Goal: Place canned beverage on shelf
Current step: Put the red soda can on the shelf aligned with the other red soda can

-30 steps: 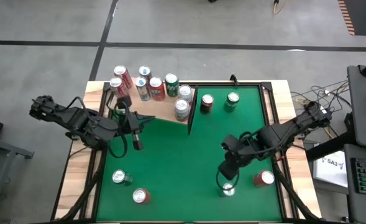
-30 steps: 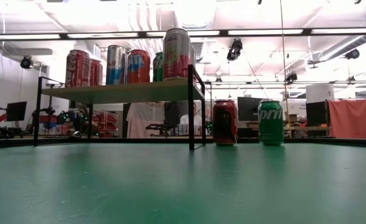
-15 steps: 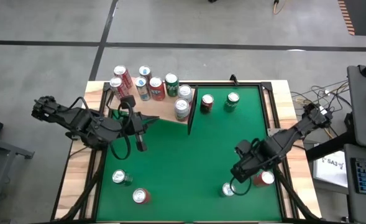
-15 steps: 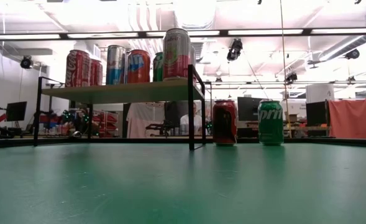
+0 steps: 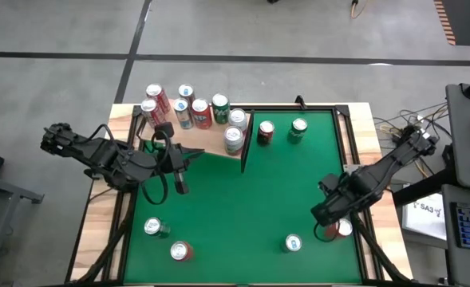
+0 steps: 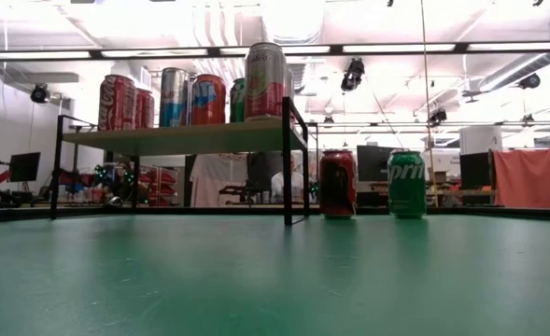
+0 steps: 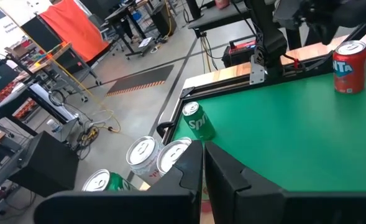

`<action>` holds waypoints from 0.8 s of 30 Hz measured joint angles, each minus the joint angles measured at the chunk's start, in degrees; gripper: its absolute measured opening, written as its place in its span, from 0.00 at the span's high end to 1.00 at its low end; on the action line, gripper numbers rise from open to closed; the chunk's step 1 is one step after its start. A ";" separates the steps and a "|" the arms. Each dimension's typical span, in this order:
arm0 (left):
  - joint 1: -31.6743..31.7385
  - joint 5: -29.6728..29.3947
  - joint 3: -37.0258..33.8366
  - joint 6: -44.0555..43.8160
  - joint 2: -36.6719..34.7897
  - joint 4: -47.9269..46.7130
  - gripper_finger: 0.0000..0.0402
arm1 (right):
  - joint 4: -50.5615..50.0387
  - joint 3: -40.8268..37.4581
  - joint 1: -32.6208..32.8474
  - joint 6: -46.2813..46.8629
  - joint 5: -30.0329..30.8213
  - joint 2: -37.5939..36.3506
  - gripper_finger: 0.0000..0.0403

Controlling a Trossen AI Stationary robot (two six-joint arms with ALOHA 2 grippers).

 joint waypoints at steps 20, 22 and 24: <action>0.00 0.00 -0.15 -0.19 0.00 -0.02 1.00 | 6.28 -6.14 4.52 9.28 -4.76 -5.26 0.78; 0.00 0.00 -0.15 -0.19 0.00 -0.02 1.00 | 6.39 -6.14 5.43 10.50 -5.69 -4.66 0.69; 0.00 0.00 -0.15 -0.20 0.00 -0.03 1.00 | 6.45 -6.14 6.42 11.63 -6.02 -3.98 0.60</action>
